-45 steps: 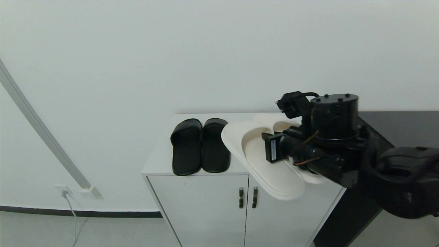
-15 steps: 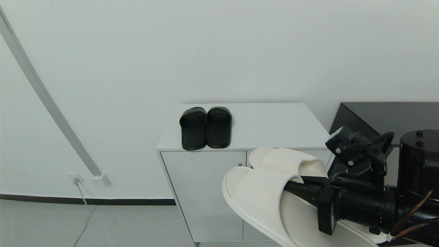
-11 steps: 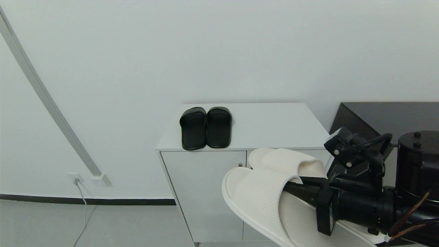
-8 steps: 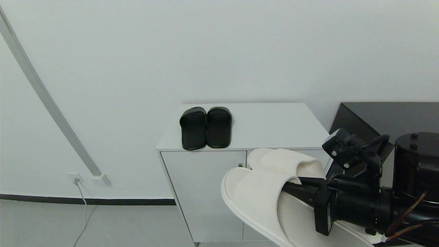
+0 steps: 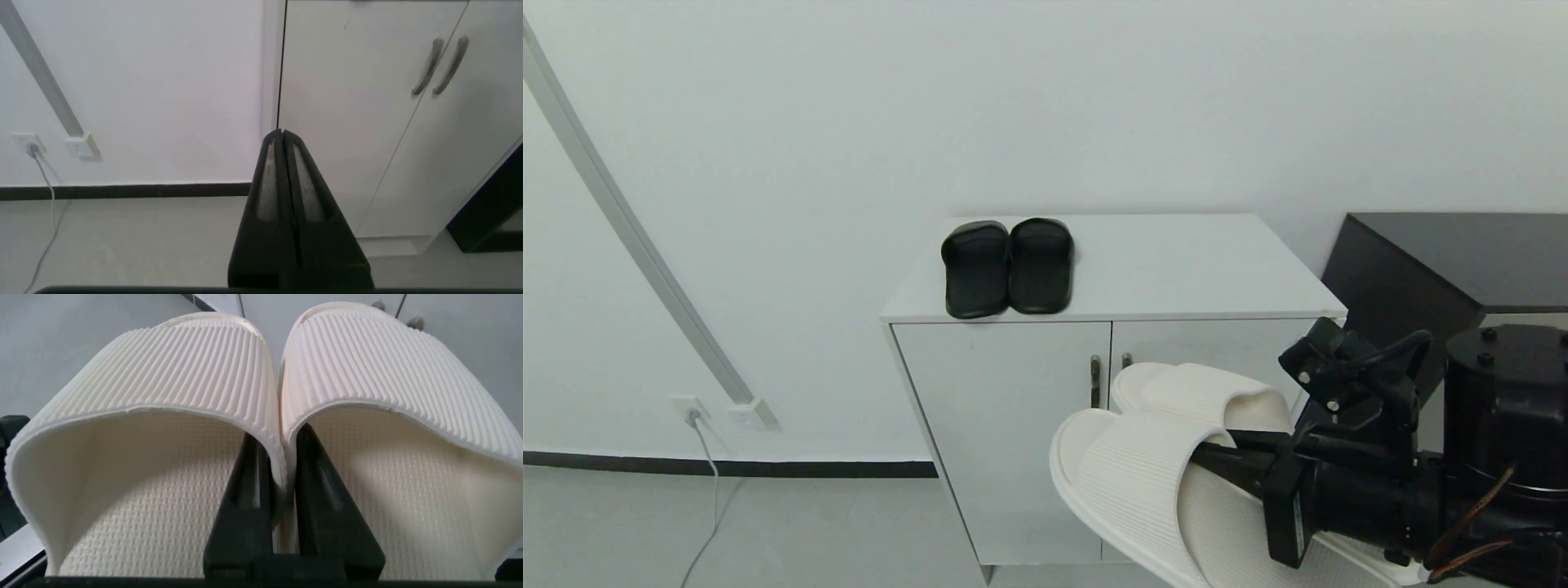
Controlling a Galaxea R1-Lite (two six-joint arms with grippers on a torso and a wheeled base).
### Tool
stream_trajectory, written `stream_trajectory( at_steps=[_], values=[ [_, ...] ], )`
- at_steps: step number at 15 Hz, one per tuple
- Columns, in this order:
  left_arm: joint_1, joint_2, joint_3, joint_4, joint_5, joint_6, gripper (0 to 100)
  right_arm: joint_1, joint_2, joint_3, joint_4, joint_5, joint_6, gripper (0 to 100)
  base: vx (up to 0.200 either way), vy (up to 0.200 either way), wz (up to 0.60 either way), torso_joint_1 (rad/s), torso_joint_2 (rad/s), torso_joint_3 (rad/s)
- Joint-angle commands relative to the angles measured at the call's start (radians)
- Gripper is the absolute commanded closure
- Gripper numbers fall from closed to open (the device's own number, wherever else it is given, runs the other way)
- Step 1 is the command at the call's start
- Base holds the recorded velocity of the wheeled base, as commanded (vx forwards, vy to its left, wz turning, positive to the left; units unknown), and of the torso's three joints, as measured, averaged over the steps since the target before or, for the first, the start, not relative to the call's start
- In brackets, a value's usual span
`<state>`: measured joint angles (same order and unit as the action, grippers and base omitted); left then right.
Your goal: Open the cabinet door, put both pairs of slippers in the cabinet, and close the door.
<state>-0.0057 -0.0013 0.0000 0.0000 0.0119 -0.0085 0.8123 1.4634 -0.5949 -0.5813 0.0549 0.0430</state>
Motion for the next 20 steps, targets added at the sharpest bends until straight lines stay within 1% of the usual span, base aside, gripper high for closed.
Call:
stream_trajectory(
  at_steps=[1, 4, 6, 7, 14, 20],
  values=[
    [0.0, 0.001, 0.0, 0.0, 0.0, -0.001, 100, 0.001, 0.0, 0.006, 0.0, 0.0, 0.0, 100, 0.0, 0.0, 0.0, -0.227, 0.53, 0.325],
    [0.0, 0.001, 0.0, 0.0, 0.0, -0.001, 100, 0.001, 0.0, 0.012, 0.0, 0.0, 0.0, 100, 0.0, 0.0, 0.0, -0.204, 0.53, 0.31],
    [0.0, 0.001, -0.002, 0.002, -0.001, -0.002, 100, 0.001, 0.006, 0.017, -0.023, 0.0, 0.002, 100, 0.0, 0.0, 0.0, -0.198, 0.52, 0.322],
    [0.0, 0.001, -0.002, 0.002, -0.001, -0.002, 0, 0.001, 0.006, 0.021, -0.028, 0.0, 0.0, 100, 0.0, 0.0, 0.0, -0.183, 0.5, 0.325],
    [0.0, 0.001, -0.002, 0.0, -0.001, 0.001, 0, -0.001, 0.006, 0.024, -0.028, 0.0, 0.0, 100, 0.0, 0.0, 0.0, -0.155, 0.48, 0.328],
    [0.0, 0.001, 0.0, 0.0, -0.001, 0.001, 0, 0.001, 0.009, 0.033, -0.029, 0.0, 0.0, 100, 0.0, 0.0, 0.0, -0.098, 0.47, 0.359]
  ],
)
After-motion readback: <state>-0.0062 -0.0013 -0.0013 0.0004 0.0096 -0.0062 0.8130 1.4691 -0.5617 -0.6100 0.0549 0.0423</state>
